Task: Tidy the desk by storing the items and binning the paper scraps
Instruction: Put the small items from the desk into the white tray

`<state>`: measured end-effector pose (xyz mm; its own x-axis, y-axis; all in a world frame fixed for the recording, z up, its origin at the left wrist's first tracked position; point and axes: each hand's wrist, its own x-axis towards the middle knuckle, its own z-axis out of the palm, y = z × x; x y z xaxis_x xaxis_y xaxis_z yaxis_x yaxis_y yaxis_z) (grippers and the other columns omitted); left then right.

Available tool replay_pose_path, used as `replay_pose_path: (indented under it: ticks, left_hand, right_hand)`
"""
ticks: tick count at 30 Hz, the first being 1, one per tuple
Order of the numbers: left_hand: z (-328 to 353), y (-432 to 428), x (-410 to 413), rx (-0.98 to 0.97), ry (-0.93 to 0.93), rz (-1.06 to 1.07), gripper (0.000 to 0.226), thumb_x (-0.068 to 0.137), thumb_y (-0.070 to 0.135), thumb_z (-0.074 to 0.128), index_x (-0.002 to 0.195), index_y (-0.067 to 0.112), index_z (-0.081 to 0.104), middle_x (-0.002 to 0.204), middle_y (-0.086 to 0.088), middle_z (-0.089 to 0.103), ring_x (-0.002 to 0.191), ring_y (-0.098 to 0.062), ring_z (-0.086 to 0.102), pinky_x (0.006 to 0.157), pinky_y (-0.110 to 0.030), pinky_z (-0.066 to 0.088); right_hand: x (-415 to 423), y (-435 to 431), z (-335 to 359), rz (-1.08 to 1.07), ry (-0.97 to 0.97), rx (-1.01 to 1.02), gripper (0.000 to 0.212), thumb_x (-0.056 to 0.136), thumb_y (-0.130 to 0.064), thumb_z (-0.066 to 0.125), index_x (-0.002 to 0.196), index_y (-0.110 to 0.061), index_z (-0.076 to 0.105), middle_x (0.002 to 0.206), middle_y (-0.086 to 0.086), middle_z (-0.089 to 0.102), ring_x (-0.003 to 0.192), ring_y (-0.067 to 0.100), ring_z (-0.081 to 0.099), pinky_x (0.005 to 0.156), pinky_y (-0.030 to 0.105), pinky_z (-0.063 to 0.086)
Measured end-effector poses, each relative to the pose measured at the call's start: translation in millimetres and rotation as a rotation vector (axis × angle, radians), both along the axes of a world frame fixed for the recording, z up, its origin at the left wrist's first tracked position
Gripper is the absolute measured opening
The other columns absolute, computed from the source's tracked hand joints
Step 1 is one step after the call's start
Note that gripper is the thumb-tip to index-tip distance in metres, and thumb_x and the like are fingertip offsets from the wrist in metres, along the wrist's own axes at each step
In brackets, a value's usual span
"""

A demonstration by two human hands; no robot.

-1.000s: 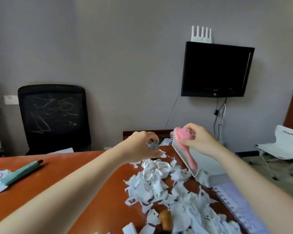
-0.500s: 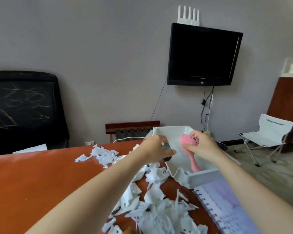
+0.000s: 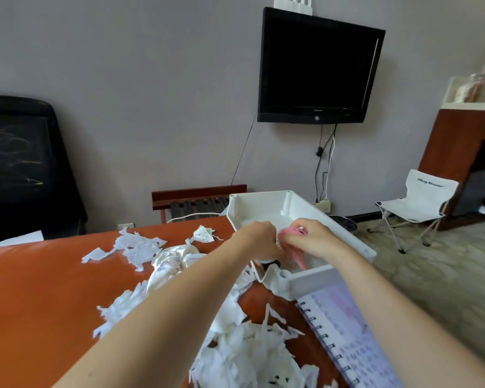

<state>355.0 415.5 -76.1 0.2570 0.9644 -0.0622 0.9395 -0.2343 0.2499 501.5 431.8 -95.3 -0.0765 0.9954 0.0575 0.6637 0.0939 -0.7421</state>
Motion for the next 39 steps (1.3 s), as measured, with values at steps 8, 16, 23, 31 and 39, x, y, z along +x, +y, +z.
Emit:
replay_pose_path:
  ticks: [8,16,23,31,39]
  left_hand:
    - [-2.3,-1.2,11.8,-0.046,0.104,-0.054,0.055,0.083,0.054,0.059,0.119,0.012,0.062,0.112,-0.007,0.065,0.092,-0.023,0.058,0.087,-0.032,0.049]
    - [0.7,-3.8,10.1,-0.095,0.176,-0.098,0.046,0.095,0.041,0.048,0.119,0.005,0.063,0.095,-0.008,0.06,0.081,-0.02,0.052,0.079,-0.029,0.046]
    - [3.7,-11.8,5.7,-0.101,0.078,-0.033,0.03,0.096,0.022,0.048,0.113,0.001,0.063,0.078,-0.002,0.058,0.066,-0.015,0.053,0.062,-0.021,0.044]
    - [19.7,-30.0,-36.3,0.037,-0.076,-0.036,0.031,0.098,0.014,0.039,0.117,0.008,0.063,0.117,-0.012,0.064,0.102,-0.03,0.062,0.092,-0.04,0.052]
    - [52.2,-93.9,-78.2,0.009,0.007,-0.081,0.033,0.101,0.018,0.034,0.123,0.008,0.056,0.123,-0.009,0.059,0.108,-0.027,0.057,0.093,-0.034,0.047]
  right_hand:
    - [0.8,1.2,-2.6,-0.074,0.018,0.027,0.01,0.074,-0.028,0.064,0.068,-0.021,0.06,0.073,-0.003,0.059,0.075,0.017,0.055,0.063,0.027,0.041]
    - [0.2,-1.6,-0.2,-0.077,0.019,0.057,0.014,0.077,-0.035,0.066,0.074,-0.021,0.064,0.076,-0.005,0.058,0.086,0.021,0.06,0.076,0.03,0.047]
    - [-0.7,0.5,-2.3,-0.043,0.032,0.06,0.015,0.078,-0.038,0.068,0.069,-0.027,0.063,0.074,-0.006,0.056,0.08,0.018,0.056,0.075,0.029,0.046]
    - [-1.3,-10.1,6.6,0.003,-0.019,0.172,0.019,0.081,-0.024,0.066,0.064,-0.032,0.066,0.085,0.0,0.072,0.084,0.021,0.062,0.086,0.041,0.051]
    - [-26.3,-49.9,50.2,0.154,-0.297,0.278,0.016,0.089,-0.022,0.06,0.103,-0.019,0.067,0.1,-0.002,0.06,0.094,0.017,0.057,0.086,0.03,0.044]
